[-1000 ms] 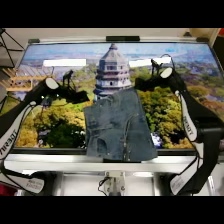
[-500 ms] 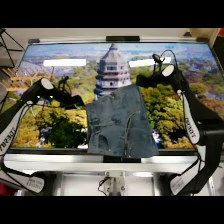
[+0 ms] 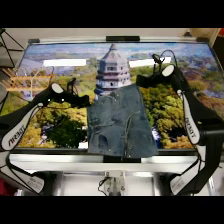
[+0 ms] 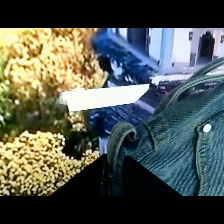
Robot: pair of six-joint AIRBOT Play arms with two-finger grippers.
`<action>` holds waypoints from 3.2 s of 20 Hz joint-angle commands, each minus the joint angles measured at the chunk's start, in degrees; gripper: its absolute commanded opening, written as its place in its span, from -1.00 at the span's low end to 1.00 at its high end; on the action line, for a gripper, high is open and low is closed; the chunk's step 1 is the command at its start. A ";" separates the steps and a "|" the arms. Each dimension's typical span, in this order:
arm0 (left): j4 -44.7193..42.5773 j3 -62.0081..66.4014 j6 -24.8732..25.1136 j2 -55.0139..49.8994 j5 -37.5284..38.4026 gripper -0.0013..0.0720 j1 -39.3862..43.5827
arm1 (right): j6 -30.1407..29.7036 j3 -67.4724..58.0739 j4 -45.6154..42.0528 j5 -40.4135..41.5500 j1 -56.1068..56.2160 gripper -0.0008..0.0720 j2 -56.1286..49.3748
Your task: Fold the shirts.
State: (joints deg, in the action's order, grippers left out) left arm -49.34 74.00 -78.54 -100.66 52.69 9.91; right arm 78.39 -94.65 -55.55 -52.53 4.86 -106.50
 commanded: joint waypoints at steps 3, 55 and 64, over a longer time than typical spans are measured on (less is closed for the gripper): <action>1.81 7.50 5.03 0.11 3.72 -0.75 -1.92 | 0.09 -0.04 -0.09 0.94 -0.17 -0.67 0.44; -40.59 -15.54 -5.31 39.15 -6.47 0.87 -1.22 | 9.33 28.00 -8.37 -13.57 -2.49 0.81 35.63; -35.43 -15.56 -6.86 38.62 -1.64 0.86 0.00 | -4.17 27.98 23.69 -17.46 -4.26 0.81 7.34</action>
State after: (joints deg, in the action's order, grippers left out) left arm -86.19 58.28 -84.95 -62.11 49.52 9.87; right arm 78.89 -66.57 -42.54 -68.49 0.47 -93.01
